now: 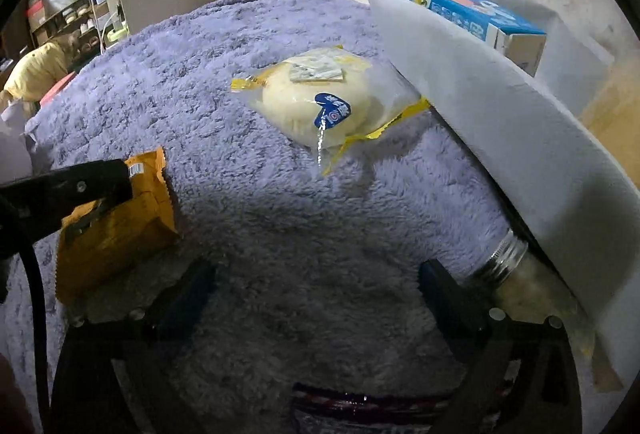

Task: Organize objects

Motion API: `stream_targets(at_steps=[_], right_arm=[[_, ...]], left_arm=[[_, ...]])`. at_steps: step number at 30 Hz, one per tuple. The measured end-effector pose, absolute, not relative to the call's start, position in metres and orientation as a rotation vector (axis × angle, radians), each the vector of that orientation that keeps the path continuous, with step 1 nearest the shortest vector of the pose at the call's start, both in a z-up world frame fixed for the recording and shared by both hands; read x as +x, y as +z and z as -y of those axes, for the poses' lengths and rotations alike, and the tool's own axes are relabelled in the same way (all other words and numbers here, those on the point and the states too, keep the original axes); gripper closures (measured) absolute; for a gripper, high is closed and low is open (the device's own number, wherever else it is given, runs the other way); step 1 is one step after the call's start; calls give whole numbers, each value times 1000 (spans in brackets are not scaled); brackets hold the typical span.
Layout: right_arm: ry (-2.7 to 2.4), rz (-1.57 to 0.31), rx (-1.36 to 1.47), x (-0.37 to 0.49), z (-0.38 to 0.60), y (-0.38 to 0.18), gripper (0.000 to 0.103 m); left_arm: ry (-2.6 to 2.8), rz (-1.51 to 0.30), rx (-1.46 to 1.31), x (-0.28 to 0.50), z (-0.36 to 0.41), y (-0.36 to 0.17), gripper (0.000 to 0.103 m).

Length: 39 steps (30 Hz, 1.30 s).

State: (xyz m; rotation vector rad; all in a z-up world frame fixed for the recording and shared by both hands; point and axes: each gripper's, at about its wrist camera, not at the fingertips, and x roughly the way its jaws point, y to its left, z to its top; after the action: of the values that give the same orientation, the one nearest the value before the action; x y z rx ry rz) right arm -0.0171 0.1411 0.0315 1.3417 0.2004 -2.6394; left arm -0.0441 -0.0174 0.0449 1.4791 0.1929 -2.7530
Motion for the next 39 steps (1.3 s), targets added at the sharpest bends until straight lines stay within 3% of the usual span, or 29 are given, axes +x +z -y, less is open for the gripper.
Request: stream_targets(at_steps=[9,18,26,39], right_arm=[[-2639,-198,1340,-16,-144,34,0],[-2639,-199,1340,-17,-142,34,0],[-2640,-198,1341,-17,-143,34,0],[-2641,-198,1341,-16,-143,34,0]], left_arm=[[-2790,-260,1417,-50,21,40,88],[-2809,-120,1333,-51,12,34,88],[-2813,-236,1356,-54,23,34,88],[-2809,-227,1369,-54,21,34,88]])
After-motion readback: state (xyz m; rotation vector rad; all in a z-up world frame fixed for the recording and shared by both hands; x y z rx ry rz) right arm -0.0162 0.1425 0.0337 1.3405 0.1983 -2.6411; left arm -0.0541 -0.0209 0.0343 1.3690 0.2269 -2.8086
